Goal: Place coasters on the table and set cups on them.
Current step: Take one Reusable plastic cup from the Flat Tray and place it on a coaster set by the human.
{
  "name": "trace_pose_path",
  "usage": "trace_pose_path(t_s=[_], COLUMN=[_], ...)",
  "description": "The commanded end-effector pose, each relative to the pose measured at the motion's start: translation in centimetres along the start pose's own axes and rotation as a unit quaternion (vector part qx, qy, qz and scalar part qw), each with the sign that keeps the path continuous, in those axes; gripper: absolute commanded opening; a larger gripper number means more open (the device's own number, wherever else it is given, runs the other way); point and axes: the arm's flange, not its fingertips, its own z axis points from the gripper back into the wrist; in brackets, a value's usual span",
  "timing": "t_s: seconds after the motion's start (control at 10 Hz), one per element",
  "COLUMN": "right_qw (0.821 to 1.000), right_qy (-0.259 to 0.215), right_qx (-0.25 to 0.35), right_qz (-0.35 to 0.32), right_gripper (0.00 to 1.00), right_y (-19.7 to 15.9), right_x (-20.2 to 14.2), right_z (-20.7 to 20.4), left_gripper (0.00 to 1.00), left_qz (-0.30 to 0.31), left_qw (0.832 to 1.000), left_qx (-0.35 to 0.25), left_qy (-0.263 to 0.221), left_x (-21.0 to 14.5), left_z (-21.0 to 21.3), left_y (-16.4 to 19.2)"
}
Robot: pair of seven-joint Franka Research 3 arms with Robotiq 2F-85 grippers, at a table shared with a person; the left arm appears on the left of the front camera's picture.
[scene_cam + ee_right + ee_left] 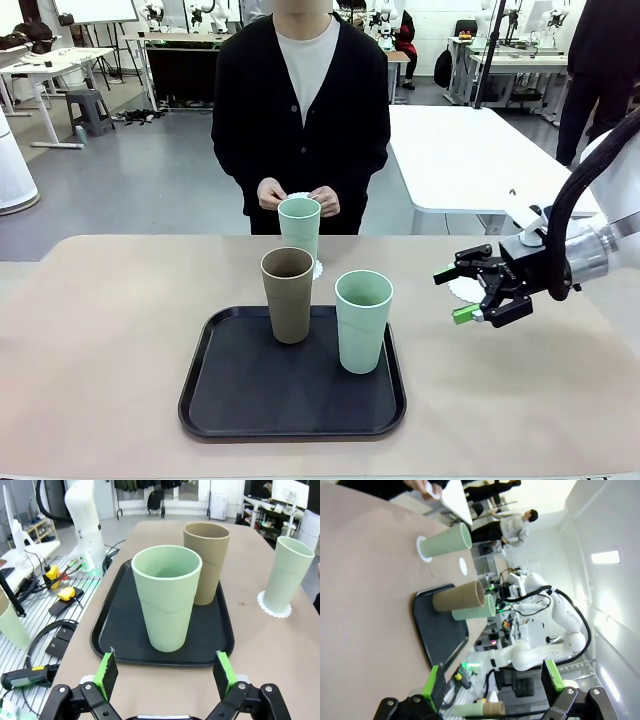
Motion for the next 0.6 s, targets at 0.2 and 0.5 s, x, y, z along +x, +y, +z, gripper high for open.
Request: trace_pose_path(t_s=[0.2,0.5], right_qw=[0.999,0.997], right_qy=[-0.024,-0.042], right_qx=[-0.023,-0.008], right_qz=[0.037,0.058], right_gripper=[1.00,1.00], right_y=[-2.4,-2.4], right_x=[-2.5,-2.0], right_z=[-5.1,-7.3], left_gripper=[1.00,1.00], left_qz=[-0.003,-0.003], left_qw=[1.000,1.000], left_qx=[-0.001,-0.001], left_qy=[-0.007,-0.007], left_x=[0.0,0.0], left_z=[0.1,0.1], left_y=[-0.1,-0.1])
